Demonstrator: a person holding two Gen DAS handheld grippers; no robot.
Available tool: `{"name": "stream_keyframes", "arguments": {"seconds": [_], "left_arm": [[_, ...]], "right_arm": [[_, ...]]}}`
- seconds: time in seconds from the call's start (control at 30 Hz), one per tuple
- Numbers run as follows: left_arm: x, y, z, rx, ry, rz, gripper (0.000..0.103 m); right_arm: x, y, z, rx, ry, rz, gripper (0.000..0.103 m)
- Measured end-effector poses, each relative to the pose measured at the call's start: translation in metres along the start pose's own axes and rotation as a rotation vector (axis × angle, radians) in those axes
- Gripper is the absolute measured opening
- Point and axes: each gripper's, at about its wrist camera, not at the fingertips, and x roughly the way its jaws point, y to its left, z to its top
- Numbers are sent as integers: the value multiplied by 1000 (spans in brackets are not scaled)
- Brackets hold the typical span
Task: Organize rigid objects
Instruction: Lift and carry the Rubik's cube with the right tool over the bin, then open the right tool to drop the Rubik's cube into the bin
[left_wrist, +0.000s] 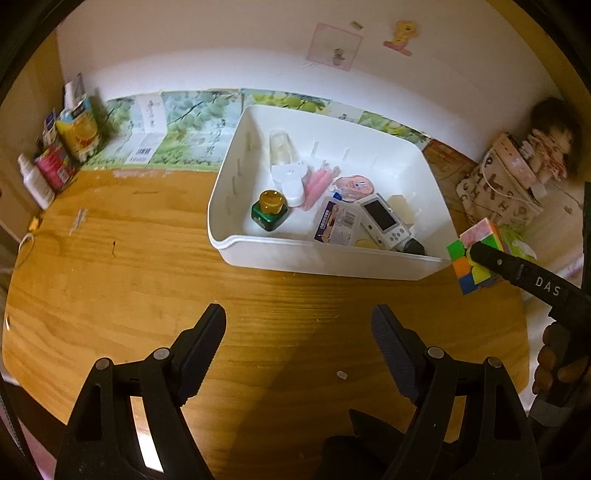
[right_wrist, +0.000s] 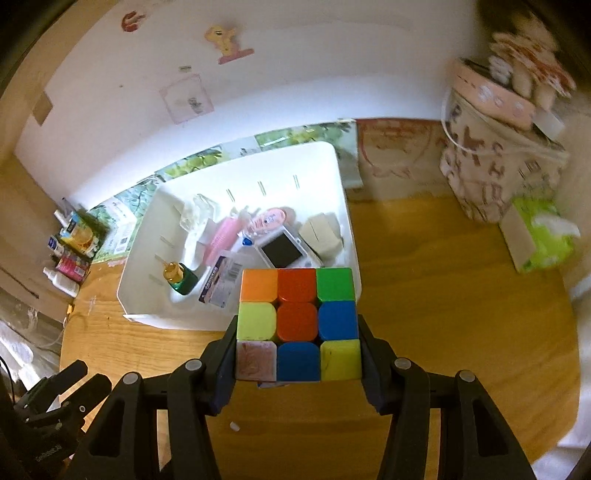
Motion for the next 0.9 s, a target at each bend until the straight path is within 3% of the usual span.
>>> {"name": "stream_keyframes", "arguments": {"seconds": [0.33, 0.67, 0.9], "left_arm": [[11, -5, -11, -108, 18, 80, 83], [10, 7, -14, -181, 22, 156, 83], [14, 11, -10, -178, 32, 149, 83]], "right_arm": [[21, 0, 21, -149, -84, 94, 56], [54, 7, 33, -213, -100, 149, 56], [69, 15, 36, -214, -74, 169, 56]]}}
